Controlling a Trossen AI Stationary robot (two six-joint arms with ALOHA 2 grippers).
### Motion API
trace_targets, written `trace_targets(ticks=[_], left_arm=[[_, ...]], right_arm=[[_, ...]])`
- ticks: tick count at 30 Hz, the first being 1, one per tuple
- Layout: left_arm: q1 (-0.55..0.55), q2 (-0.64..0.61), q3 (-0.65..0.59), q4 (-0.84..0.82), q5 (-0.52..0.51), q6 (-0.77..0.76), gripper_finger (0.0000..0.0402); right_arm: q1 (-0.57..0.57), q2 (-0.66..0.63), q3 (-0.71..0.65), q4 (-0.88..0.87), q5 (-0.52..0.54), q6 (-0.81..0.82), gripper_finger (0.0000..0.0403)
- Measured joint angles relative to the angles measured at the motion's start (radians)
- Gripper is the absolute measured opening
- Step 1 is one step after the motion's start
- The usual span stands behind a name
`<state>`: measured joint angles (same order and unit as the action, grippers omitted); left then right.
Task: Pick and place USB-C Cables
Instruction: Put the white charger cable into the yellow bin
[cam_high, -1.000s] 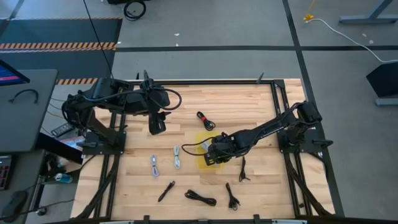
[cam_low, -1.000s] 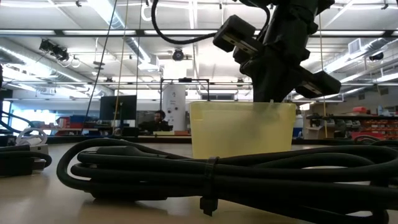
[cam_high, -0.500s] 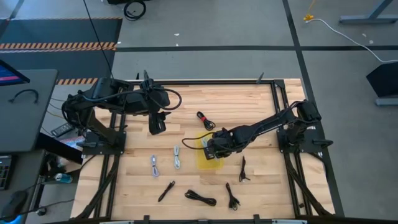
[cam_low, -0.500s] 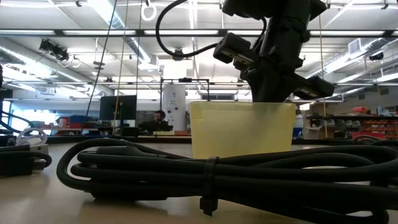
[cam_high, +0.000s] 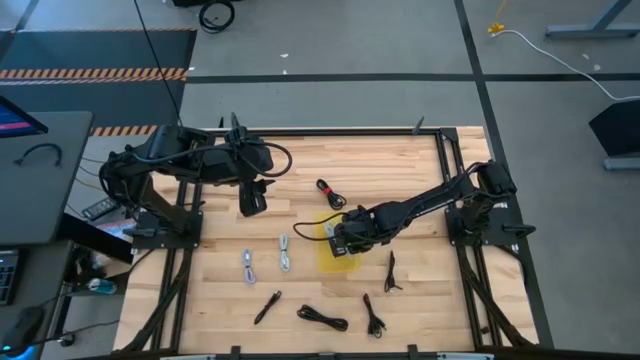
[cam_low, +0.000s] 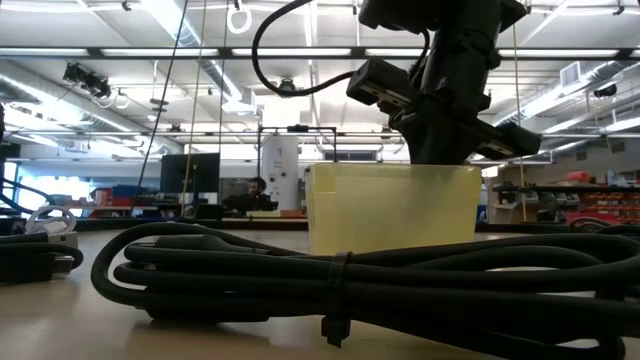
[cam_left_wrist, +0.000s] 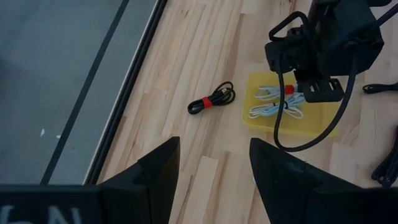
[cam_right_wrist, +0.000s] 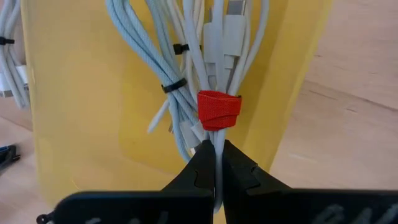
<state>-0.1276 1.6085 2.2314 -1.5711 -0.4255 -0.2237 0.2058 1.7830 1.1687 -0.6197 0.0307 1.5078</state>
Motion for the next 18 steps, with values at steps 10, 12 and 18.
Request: trace_targets(ticks=[10, 12, 18], left_arm=[[0.000, 0.000, 0.000, 0.000, 0.000, 0.000, 0.0201], [0.000, 0.000, 0.000, 0.000, 0.000, -0.001, 0.0201], [0.000, 0.000, 0.000, 0.000, 0.000, -0.001, 0.0201]], right_arm=[[0.000, 0.000, 0.000, 0.049, -0.009, -0.064, 0.0037], [0.000, 0.000, 0.000, 0.050, -0.009, -0.064, 0.0040], [0.000, 0.000, 0.000, 0.050, -0.011, -0.064, 0.0032]])
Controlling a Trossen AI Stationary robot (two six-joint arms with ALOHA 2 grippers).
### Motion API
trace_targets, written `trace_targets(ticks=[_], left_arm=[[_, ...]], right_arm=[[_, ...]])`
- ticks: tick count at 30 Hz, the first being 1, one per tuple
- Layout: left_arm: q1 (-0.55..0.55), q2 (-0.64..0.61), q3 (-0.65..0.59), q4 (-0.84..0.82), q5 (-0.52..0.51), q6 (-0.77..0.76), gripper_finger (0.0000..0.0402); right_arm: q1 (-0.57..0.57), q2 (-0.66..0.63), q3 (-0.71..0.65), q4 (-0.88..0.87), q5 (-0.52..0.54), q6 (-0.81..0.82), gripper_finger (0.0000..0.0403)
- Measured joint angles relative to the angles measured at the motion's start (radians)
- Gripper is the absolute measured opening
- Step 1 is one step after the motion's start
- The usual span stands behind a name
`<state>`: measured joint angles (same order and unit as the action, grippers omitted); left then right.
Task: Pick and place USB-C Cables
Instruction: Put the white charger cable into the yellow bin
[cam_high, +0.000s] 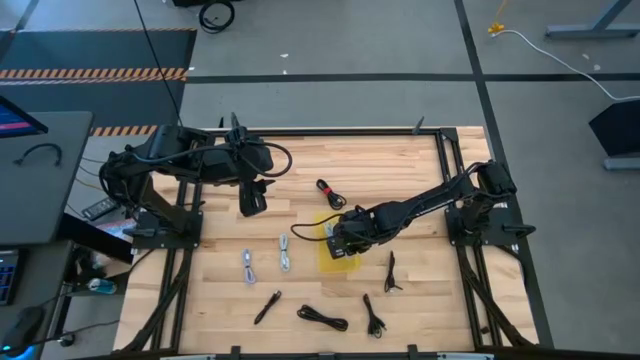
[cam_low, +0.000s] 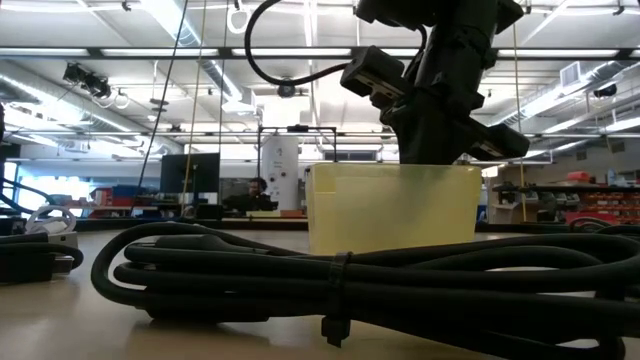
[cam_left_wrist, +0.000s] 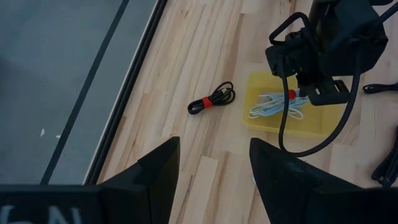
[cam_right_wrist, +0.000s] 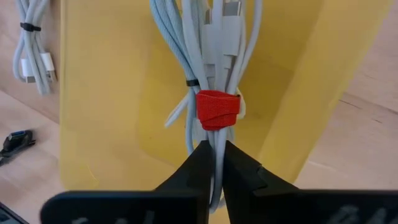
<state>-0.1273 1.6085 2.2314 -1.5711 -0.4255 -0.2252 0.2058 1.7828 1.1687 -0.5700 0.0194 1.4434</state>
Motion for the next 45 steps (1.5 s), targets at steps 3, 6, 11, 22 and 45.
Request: trace_targets(ticks=[3, 6, 11, 22, 45], left_arm=[[0.000, 0.000, 0.000, 0.000, 0.000, -0.004, 0.0201], [0.000, 0.000, 0.000, 0.000, 0.000, -0.004, 0.0201], [0.000, 0.001, 0.000, 0.000, 0.000, -0.006, 0.0201], [0.000, 0.001, 0.000, 0.000, 0.000, -0.007, 0.0201], [0.000, 0.001, 0.000, 0.000, 0.000, -0.025, 0.0201]], right_arm=[[0.000, 0.000, 0.000, 0.000, -0.017, -0.006, 0.0029], [0.000, 0.000, 0.000, 0.006, -0.020, -0.014, 0.0034], [0.000, 0.000, 0.000, 0.032, -0.021, -0.026, 0.0057], [0.001, 0.000, 0.000, 0.041, -0.067, -0.060, 0.0103], [-0.012, 0.000, 0.077, -0.120, -0.172, -0.191, 0.0120]])
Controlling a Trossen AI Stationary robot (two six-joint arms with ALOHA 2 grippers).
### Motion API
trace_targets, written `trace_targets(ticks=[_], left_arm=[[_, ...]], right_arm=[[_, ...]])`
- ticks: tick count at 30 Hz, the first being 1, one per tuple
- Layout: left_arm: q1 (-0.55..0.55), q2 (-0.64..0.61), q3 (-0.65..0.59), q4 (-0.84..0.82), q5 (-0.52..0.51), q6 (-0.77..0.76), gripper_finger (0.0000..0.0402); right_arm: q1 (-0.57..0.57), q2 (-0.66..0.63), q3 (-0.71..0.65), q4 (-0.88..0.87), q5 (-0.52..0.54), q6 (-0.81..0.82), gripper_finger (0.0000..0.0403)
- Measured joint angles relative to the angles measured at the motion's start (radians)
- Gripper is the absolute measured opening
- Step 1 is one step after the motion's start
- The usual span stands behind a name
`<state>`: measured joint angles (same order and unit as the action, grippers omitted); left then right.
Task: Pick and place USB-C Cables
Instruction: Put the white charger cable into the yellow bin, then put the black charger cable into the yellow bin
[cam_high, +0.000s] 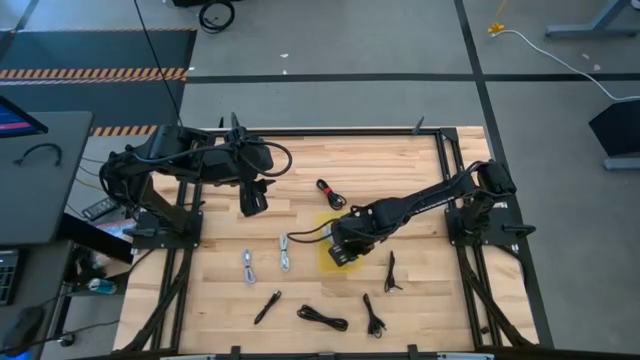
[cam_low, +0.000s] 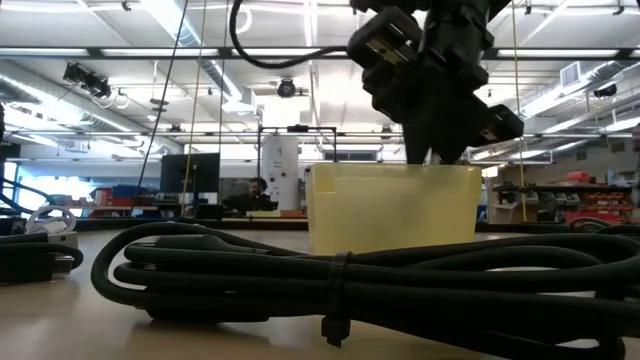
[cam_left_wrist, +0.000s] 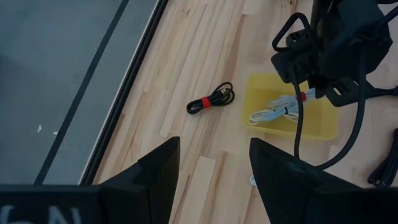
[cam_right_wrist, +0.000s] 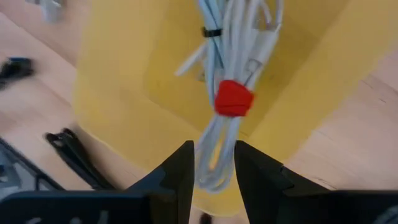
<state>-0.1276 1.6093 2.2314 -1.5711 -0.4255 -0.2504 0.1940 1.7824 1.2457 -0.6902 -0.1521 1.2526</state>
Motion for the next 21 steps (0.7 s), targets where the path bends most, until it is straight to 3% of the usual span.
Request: trace_targets(ticks=[17, 21], left_arm=[[0.000, 0.000, 0.000, 0.000, 0.000, -0.001, 0.0201], [0.002, 0.000, 0.000, 0.000, 0.000, 0.000, 0.0201]], right_arm=[[-0.058, -0.002, 0.000, 0.017, -0.002, -0.101, 0.0121], [-0.095, -0.002, 0.000, 0.127, -0.055, -0.147, 0.0121]])
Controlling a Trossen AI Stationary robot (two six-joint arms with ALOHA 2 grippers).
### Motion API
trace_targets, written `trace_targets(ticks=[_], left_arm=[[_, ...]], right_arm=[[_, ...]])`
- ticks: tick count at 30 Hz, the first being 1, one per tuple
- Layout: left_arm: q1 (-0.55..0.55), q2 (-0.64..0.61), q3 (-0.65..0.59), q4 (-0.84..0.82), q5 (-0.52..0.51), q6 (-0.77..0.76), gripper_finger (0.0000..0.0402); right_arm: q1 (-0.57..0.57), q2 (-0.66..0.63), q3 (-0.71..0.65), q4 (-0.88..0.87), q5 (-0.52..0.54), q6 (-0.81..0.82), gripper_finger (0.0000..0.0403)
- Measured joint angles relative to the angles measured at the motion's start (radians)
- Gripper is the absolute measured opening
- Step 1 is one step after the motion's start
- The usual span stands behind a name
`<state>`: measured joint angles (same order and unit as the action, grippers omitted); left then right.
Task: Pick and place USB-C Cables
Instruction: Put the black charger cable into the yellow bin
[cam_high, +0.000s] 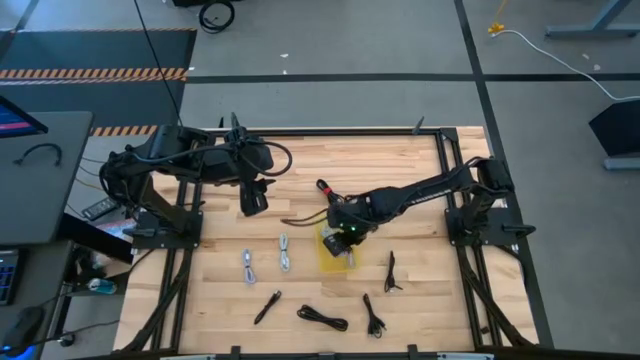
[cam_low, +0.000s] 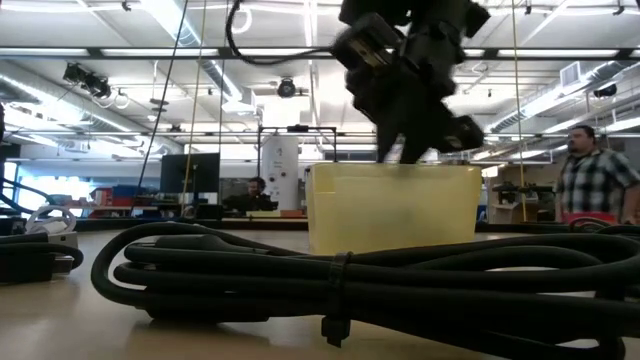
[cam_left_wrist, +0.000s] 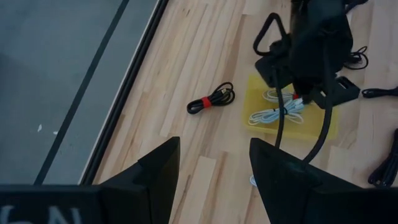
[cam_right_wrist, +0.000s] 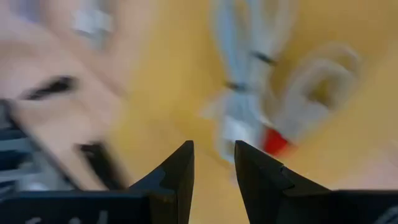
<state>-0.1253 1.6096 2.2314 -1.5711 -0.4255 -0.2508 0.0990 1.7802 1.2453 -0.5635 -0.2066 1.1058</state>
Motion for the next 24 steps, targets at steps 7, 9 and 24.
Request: trace_targets(ticks=[7, 9, 24], left_arm=[[0.000, 0.000, 0.000, 0.000, 0.000, -0.018, 0.0201], [0.000, 0.000, 0.000, 0.000, 0.000, -0.027, 0.0201], [0.000, 0.001, 0.000, 0.000, 0.000, -0.050, 0.0201]], right_arm=[[-0.056, 0.000, 0.000, 0.354, -0.089, -0.135, 0.0121], [-0.080, 0.000, 0.000, 0.390, -0.126, -0.155, 0.0121], [-0.222, -0.100, -0.001, 0.429, -0.451, -0.242, 0.0119]])
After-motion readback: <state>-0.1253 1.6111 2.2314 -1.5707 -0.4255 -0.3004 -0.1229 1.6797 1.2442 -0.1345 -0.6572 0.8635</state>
